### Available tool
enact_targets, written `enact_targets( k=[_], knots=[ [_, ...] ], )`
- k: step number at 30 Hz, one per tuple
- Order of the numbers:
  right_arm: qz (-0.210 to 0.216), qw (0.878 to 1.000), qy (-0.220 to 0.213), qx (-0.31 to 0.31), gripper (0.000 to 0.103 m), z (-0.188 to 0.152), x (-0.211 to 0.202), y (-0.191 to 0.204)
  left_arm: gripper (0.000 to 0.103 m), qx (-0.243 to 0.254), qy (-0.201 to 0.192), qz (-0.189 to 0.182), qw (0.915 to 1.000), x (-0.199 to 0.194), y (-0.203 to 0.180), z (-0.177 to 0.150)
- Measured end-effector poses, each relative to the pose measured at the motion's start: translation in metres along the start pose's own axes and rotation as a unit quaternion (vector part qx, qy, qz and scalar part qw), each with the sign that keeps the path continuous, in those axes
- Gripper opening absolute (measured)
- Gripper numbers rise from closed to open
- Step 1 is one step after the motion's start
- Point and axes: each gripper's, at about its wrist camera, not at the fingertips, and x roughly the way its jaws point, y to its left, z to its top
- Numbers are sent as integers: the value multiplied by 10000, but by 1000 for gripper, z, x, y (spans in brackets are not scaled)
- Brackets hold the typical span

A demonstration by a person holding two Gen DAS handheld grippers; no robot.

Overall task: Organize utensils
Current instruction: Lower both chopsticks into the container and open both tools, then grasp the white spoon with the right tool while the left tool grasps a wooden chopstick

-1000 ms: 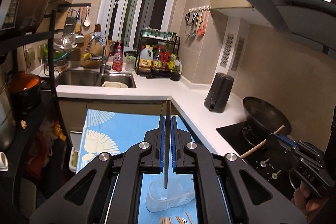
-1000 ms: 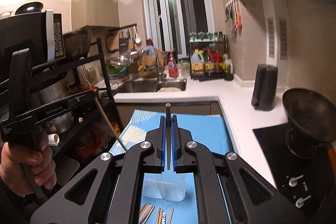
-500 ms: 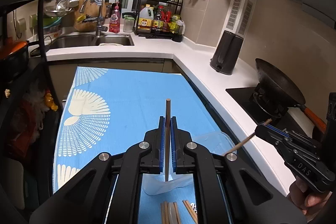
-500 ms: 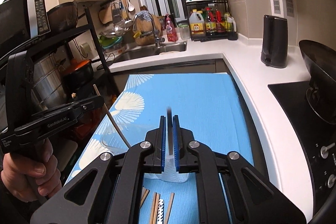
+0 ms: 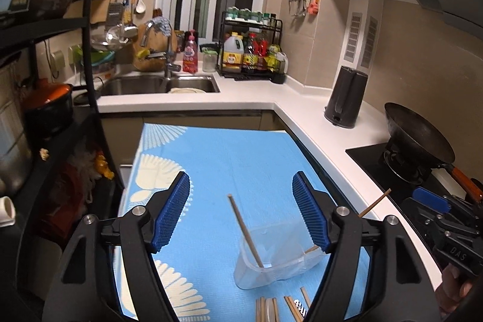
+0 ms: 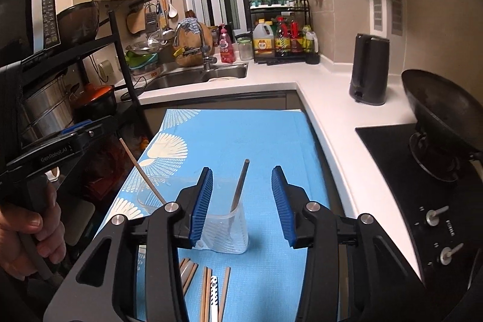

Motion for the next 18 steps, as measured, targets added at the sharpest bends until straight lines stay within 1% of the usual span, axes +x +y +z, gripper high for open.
enact_targets(
  k=[3, 5, 7, 9, 11, 12, 13, 14, 15, 17, 18],
  knots=[
    [-77, 9998, -172, -4, 42, 3, -23, 0, 69, -106, -175, 5, 9998, -25, 6, 1],
    [-89, 9994, -341, 20, 42, 1, -41, 0, 69, -52, -290, 35, 9996, -42, 6, -3],
    [-77, 9988, -468, 98, 42, -5, -57, -1, 69, 38, -386, 53, 9992, -61, 5, -12],
    [-38, 9982, -557, 202, 42, -16, -72, -2, 66, 60, -430, 9, 9991, -75, 5, -23],
    [-32, 9977, -603, 293, 42, -30, -83, -2, 54, 55, -445, -31, 9990, -88, 7, -38],
    [-32, 9975, -614, 353, 40, -39, -88, -3, 51, 46, -437, -72, 9990, -95, 8, -49],
    [-25, 9972, -615, 430, 39, -49, -92, -3, 43, 43, -416, -123, 9990, -99, 9, -58],
    [-6, 9969, -602, 504, 34, -58, -95, -3, 36, 44, -377, -164, 9991, -102, 9, -68],
    [8, 9968, -582, 548, 25, -67, -96, -1, 33, 46, -335, -199, 9992, -105, 10, -78],
    [2, 9967, -552, 601, 16, -86, -101, 1, 23, 51, -258, -252, 9993, -109, 9, -95],
    [9, 9964, -551, 643, 12, -95, -102, 2, 20, 45, -196, -274, 9994, -110, 10, -107]
  ],
)
